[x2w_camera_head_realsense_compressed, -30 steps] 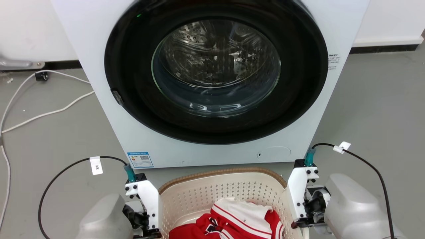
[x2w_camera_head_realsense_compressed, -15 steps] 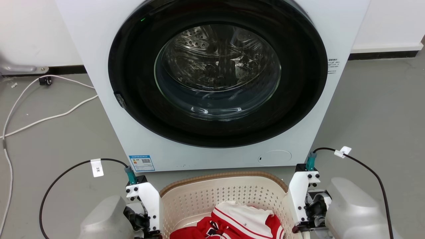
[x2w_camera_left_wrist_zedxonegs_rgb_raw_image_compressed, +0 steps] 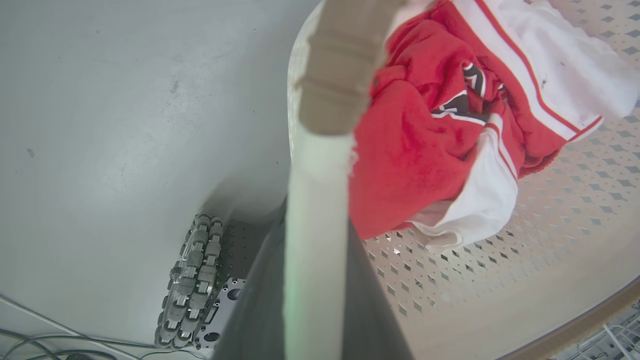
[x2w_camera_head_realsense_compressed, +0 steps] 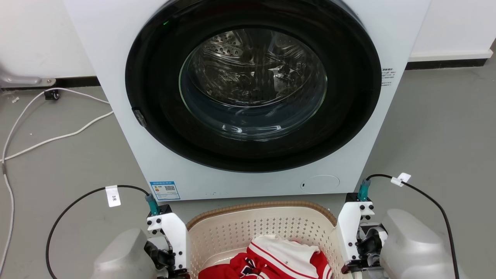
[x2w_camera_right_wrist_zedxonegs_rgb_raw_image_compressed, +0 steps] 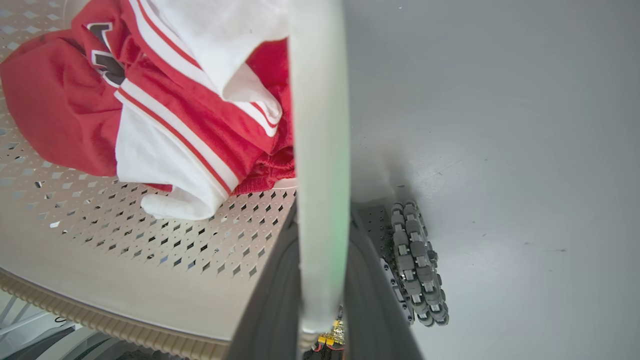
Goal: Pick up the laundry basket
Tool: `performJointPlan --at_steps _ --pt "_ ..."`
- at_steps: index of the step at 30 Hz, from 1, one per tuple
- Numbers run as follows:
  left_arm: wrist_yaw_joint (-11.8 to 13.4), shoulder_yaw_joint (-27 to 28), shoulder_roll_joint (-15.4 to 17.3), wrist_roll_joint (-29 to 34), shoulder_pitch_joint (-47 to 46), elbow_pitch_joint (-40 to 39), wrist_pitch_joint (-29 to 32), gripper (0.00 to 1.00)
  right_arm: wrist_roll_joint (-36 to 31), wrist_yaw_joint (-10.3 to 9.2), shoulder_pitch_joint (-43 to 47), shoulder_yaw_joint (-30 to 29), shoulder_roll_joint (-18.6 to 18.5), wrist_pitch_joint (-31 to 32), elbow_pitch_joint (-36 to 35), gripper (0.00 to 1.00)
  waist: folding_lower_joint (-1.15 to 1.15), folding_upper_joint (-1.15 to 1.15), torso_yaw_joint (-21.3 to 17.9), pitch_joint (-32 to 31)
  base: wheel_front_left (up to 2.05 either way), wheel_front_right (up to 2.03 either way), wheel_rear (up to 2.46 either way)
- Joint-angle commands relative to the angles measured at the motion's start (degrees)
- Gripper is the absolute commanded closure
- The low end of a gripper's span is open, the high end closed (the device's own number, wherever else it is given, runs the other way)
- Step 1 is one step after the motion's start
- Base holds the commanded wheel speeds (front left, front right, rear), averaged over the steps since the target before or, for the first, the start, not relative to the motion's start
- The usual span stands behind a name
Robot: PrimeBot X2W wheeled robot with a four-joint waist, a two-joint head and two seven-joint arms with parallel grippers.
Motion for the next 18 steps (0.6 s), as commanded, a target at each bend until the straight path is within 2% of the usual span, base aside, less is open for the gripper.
performJointPlan --at_steps 1,18 --pt "-0.20 0.02 -0.06 -0.40 0.35 -0.11 -0.20 1.00 -0.33 -0.02 0.02 -0.20 0.04 -0.09 -0.15 1.00 0.00 0.00 0.01 0.03 0.00 0.00 0.00" --pt "0.00 -0.23 -0.12 -0.79 0.81 -0.08 -0.58 1.00 -1.24 -0.01 -0.29 -0.88 0.03 -1.82 -0.14 1.00 0.00 0.00 0.37 0.20 0.00 0.00 0.00"
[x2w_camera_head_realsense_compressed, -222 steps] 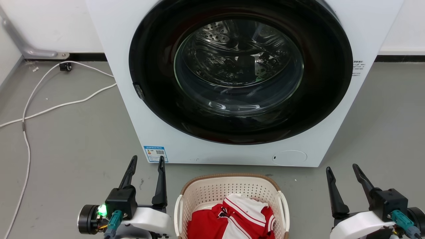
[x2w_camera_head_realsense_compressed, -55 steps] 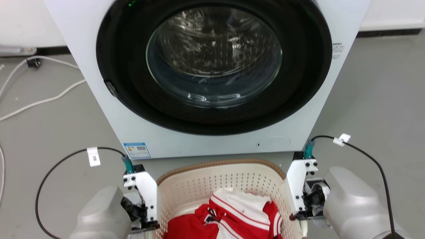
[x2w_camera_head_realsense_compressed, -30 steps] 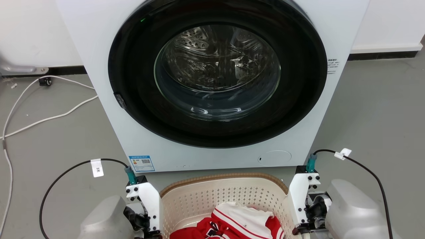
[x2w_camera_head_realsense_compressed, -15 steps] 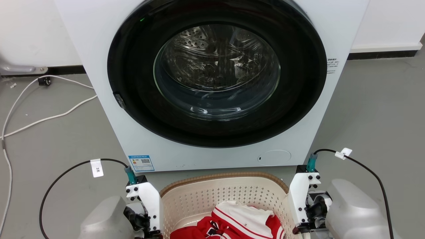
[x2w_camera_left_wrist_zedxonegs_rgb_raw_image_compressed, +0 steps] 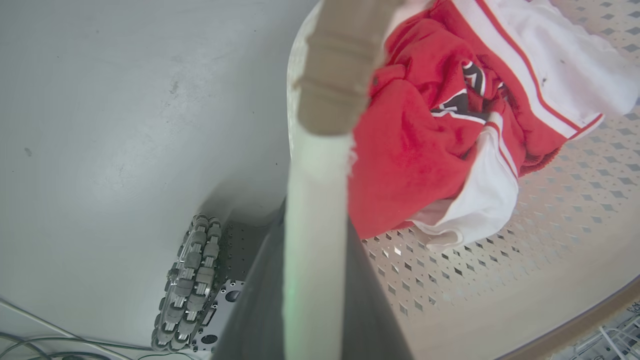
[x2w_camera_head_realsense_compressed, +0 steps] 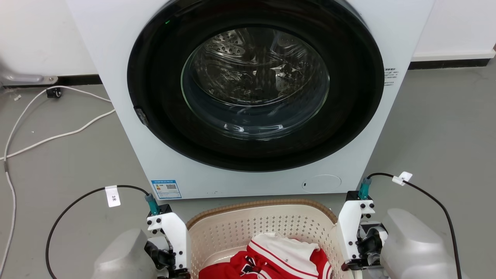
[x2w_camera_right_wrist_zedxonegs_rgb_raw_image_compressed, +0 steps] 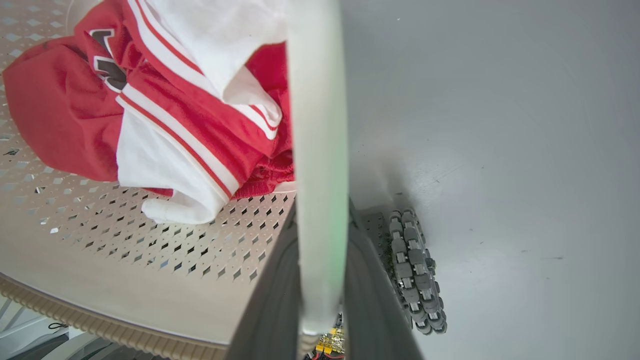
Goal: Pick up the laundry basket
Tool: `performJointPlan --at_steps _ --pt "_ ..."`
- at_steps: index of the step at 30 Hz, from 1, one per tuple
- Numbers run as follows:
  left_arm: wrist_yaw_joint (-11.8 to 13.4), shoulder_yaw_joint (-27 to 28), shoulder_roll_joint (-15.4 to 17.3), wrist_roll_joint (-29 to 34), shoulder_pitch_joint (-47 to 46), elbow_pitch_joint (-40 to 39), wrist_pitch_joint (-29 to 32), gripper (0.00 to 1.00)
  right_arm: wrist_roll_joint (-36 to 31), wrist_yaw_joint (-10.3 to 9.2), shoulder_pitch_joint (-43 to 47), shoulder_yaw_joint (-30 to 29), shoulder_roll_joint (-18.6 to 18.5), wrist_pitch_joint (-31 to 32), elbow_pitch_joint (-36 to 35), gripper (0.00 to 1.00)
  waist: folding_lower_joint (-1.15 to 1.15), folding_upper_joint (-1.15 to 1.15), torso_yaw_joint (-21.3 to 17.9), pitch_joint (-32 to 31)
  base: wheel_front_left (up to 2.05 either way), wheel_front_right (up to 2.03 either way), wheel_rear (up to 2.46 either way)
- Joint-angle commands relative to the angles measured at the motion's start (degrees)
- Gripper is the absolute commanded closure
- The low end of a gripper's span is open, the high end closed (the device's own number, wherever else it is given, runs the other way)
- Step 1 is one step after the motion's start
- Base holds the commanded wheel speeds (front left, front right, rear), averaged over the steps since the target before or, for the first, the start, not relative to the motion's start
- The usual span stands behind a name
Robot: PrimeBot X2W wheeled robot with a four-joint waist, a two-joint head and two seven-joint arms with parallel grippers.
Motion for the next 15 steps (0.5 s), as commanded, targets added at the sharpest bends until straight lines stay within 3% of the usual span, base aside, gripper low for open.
performJointPlan --at_steps 1,15 --pt "-0.04 0.07 -0.08 -0.32 0.77 -0.09 -0.15 1.00 -0.29 0.00 -0.25 -0.14 0.02 -0.25 -0.14 1.00 0.00 0.00 0.00 0.06 0.00 0.00 0.00" --pt "0.12 -0.06 0.15 -0.66 0.73 -0.09 -0.67 1.00 0.27 0.00 -0.27 0.25 0.02 0.20 -0.14 1.00 0.00 0.00 -0.08 0.16 0.00 0.00 0.00"
